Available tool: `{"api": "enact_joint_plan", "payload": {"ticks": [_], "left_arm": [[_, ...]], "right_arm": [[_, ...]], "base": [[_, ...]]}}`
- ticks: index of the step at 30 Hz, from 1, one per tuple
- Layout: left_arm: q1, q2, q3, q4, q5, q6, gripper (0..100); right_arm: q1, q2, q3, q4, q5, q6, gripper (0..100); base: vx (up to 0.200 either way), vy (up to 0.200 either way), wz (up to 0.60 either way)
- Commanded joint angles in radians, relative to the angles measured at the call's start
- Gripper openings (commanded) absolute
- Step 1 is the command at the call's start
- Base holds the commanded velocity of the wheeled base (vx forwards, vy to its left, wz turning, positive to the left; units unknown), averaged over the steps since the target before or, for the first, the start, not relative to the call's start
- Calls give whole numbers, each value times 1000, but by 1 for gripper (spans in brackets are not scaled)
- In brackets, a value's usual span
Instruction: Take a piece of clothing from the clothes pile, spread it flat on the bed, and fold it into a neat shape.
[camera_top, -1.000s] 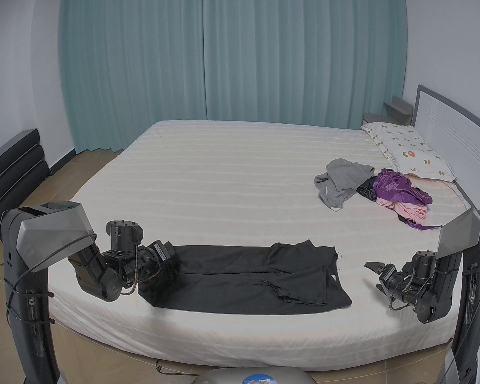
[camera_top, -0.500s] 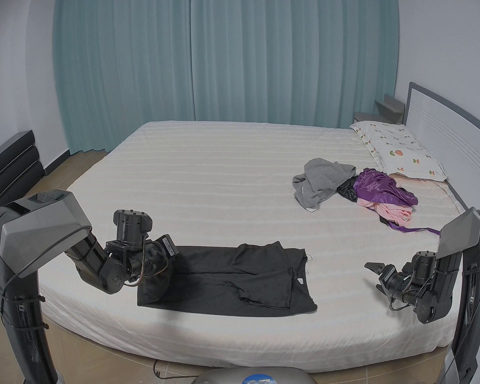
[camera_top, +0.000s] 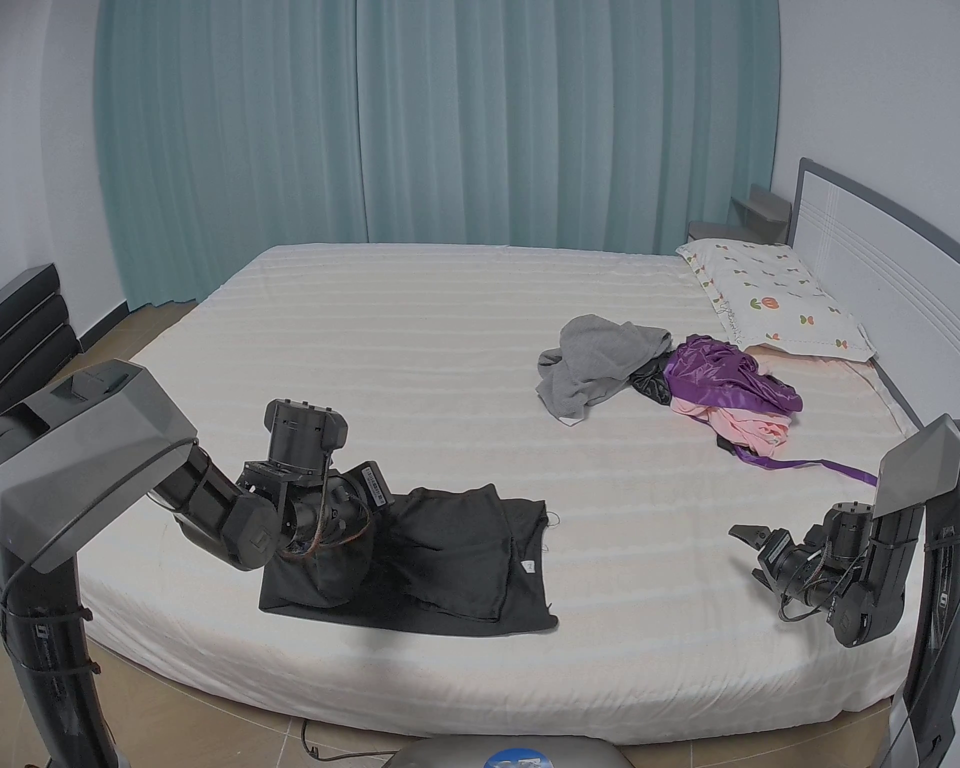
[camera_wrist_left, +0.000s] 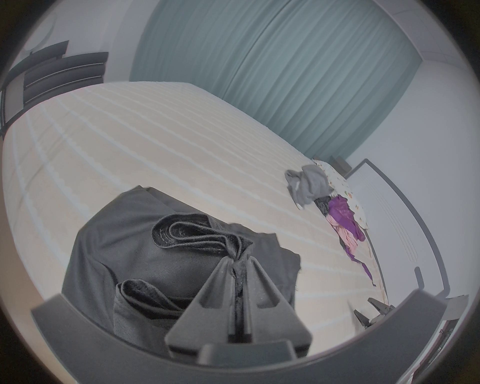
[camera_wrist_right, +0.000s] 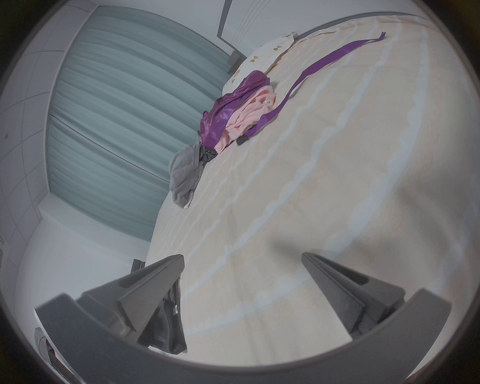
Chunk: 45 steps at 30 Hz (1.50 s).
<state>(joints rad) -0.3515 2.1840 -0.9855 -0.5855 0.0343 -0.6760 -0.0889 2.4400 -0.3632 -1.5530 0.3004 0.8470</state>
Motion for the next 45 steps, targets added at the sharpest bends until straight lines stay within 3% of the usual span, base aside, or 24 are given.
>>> {"api": "enact_joint_plan", "payload": {"ticks": [1, 9, 15, 18, 19, 29, 36, 45], "left_arm": [[-43, -9, -59, 43, 12, -1, 0], [-93, 36, -130, 85, 64, -1, 0], [-121, 134, -189, 84, 168, -1, 0], [-124, 160, -214, 98, 184, -1, 0], [-126, 160, -214, 99, 184, -2, 100], [-144, 114, -197, 105, 188, -43, 100], [-84, 48, -124, 105, 181, -139, 100], [17, -56, 87, 35, 36, -280, 100]], "right_arm": [[0, 1, 0, -15, 0, 0, 100], [0, 1, 1, -15, 0, 0, 100], [0, 1, 1, -15, 0, 0, 100], [0, 1, 1, -15, 0, 0, 100], [0, 1, 1, -15, 0, 0, 100], [0, 1, 3, -15, 0, 0, 100], [0, 1, 3, -13, 0, -2, 100], [1, 1, 1, -13, 0, -2, 100]], "base": [[0, -200, 0], [0, -100, 0], [0, 0, 0], [0, 0, 0], [0, 0, 0], [0, 0, 0], [0, 0, 0], [0, 0, 0]]}}
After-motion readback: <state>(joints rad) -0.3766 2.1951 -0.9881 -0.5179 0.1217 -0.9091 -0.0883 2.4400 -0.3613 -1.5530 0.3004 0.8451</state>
